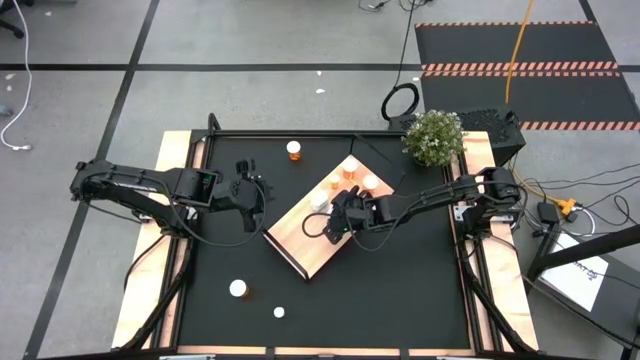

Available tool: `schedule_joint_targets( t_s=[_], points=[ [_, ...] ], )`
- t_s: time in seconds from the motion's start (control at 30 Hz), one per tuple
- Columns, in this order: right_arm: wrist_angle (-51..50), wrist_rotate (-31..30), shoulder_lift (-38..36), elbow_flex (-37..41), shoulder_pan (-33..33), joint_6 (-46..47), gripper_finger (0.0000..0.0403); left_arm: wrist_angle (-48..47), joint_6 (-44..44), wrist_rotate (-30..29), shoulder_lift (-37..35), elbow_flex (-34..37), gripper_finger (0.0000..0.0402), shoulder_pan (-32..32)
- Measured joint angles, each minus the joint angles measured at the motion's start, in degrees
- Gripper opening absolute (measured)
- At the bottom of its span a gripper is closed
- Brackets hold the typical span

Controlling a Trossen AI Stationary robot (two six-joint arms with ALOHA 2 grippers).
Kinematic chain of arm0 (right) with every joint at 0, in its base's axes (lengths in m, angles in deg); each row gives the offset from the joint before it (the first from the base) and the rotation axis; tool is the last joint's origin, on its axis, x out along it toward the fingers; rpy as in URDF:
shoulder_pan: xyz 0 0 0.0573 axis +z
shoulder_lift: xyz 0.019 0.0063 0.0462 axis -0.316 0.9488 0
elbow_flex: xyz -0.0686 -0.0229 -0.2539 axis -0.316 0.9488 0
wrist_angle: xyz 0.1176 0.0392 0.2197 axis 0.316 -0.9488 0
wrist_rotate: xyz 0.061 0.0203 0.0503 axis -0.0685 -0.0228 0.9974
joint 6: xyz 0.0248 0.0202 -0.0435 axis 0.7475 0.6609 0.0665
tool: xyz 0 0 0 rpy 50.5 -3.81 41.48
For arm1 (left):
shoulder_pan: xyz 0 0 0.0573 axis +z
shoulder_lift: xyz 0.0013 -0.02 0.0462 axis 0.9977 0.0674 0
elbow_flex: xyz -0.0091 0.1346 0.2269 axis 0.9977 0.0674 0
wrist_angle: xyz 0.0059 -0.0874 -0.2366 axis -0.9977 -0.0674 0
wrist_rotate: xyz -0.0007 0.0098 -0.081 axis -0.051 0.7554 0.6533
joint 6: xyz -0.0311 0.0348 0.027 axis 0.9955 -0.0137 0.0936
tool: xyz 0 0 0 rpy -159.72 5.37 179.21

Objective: Pick and place medicine bottles onto shelf by color
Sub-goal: Align the white pill bottle with the other white pill bottle on the shelf, then put the small orange pill bottle on the shelf

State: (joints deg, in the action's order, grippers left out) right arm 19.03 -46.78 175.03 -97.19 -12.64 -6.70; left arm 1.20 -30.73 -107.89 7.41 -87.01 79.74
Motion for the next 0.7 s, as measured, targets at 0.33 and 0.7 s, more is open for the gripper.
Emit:
schedule_joint_targets(
  t_s=[0.33,0.7],
  points=[
    [-0.21,-0.15,-4.18,0.0,-0.02,-1.44,0.032,0.04,0.0,1.17,0.02,0.0,0.012,-0.02],
    [-0.37,-0.1,-14.39,0.0,2.89,-14.8,0.0319,-0.02,1.02,1.18,0.02,0.0,0.012,-0.03]
  ],
)
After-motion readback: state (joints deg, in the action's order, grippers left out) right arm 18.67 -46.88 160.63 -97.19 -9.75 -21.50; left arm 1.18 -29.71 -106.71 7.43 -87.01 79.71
